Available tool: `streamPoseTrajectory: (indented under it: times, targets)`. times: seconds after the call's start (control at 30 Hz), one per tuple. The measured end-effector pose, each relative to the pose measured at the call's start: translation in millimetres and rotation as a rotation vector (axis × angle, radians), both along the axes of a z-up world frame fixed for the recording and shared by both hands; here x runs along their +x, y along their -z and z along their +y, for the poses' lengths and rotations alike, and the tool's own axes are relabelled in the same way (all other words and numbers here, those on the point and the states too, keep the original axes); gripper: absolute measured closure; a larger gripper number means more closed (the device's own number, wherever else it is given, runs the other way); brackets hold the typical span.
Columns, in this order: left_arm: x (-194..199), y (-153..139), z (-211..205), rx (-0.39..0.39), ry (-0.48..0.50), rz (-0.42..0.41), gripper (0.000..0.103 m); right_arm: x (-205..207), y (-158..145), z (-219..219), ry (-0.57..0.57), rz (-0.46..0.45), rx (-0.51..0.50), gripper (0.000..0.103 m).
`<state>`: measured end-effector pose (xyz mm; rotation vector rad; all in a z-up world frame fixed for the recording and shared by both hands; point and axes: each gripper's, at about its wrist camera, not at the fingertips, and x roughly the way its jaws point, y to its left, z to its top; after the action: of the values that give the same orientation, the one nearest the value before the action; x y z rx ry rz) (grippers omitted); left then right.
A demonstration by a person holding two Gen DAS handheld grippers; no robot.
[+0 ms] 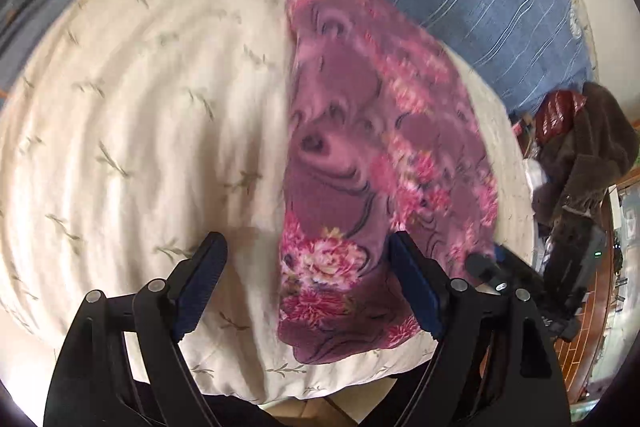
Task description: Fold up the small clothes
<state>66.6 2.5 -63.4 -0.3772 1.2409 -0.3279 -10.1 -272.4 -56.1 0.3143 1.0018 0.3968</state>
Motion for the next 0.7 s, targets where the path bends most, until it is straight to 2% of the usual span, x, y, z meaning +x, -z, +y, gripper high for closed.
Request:
streamPoseTrajectory:
  times: [0.03, 0.1, 0.17, 0.27, 0.33, 0.4, 0.47, 0.53, 0.63, 0.7]
  targets:
    - [-2, -2, -2, 0.006, -0.002, -0.019, 0.020, -2, -3, 0, -0.005, -0.013, 0.025, 0.042]
    - [-5, -9, -6, 0.008, 0.022, -0.040, 0.020, -6, -7, 0, -0.015, -0.009, 0.061, 0.067]
    - [-3, -9, -10, 0.026, 0.031, -0.046, 0.020, -10, -7, -8, -0.004, -0.018, 0.104, 0.072]
    - [2, -2, -13, 0.030, 0.025, -0.041, 0.019, -10, 10, -22, 0.034, 0.051, 0.133, 0.073]
    - [-1, -8, -11, 0.028, 0.033, -0.056, 0.020, -11, 13, -26, 0.047, 0.065, 0.149, 0.073]
    - [-4, -18, -3, 0.028, 0.038, -0.092, 0.020, -16, 2, -28, 0.064, 0.038, 0.111, 0.068]
    - [-6, -31, 4, 0.013, 0.028, -0.136, 0.020, -20, -14, -32, 0.085, -0.028, 0.093, 0.067]
    - [-2, -34, 5, 0.007, 0.026, -0.145, 0.020, -19, -23, -33, 0.081, -0.063, 0.094, 0.059]
    - [5, -16, -8, 0.026, 0.040, -0.097, 0.020, -9, -15, -22, 0.066, -0.054, 0.042, 0.058]
    - [8, -1, -20, 0.079, 0.041, -0.070, 0.019, -1, -2, -16, 0.063, -0.022, -0.028, 0.062]
